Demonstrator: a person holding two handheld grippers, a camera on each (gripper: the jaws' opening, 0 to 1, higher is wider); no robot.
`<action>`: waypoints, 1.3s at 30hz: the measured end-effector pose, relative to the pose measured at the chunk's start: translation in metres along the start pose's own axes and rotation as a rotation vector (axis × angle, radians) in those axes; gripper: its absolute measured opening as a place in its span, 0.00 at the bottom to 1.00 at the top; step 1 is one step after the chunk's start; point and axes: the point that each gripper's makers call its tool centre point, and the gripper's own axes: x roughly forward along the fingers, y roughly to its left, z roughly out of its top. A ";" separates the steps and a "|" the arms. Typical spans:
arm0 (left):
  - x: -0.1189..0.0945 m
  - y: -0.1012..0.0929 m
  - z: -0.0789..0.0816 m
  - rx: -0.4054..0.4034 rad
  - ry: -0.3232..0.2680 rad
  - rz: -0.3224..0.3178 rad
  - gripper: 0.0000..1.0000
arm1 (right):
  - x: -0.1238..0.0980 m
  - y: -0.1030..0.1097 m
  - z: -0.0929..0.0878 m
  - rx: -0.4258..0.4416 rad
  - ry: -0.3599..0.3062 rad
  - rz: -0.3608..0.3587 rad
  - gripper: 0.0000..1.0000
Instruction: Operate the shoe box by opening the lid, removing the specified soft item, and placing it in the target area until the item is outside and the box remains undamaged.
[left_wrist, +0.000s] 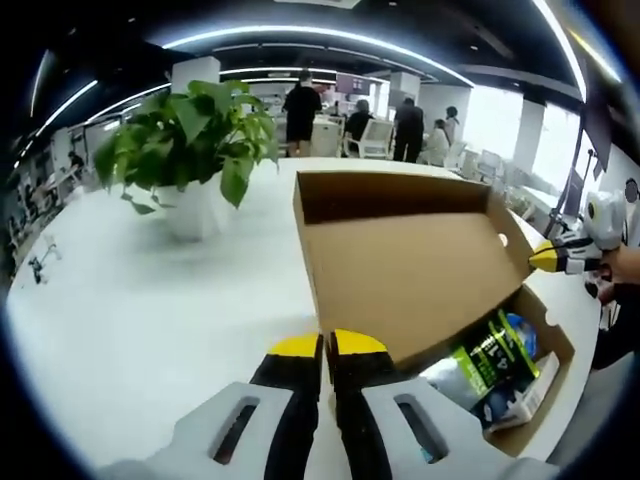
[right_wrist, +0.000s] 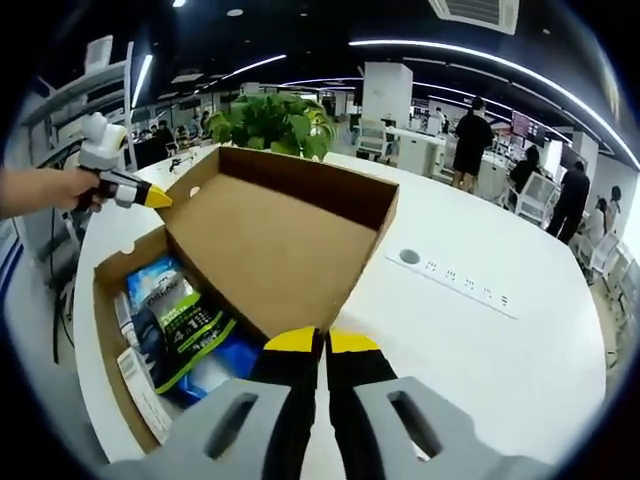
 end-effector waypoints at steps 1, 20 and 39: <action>0.001 0.000 0.000 -0.001 0.001 0.000 0.00 | 0.000 0.000 0.000 0.004 0.000 0.000 0.00; 0.017 0.001 -0.007 -0.007 0.031 -0.010 0.01 | 0.008 -0.004 -0.006 0.015 0.019 -0.014 0.02; 0.027 0.002 -0.017 -0.025 0.053 -0.010 0.02 | 0.019 -0.010 -0.013 0.106 0.034 -0.035 0.03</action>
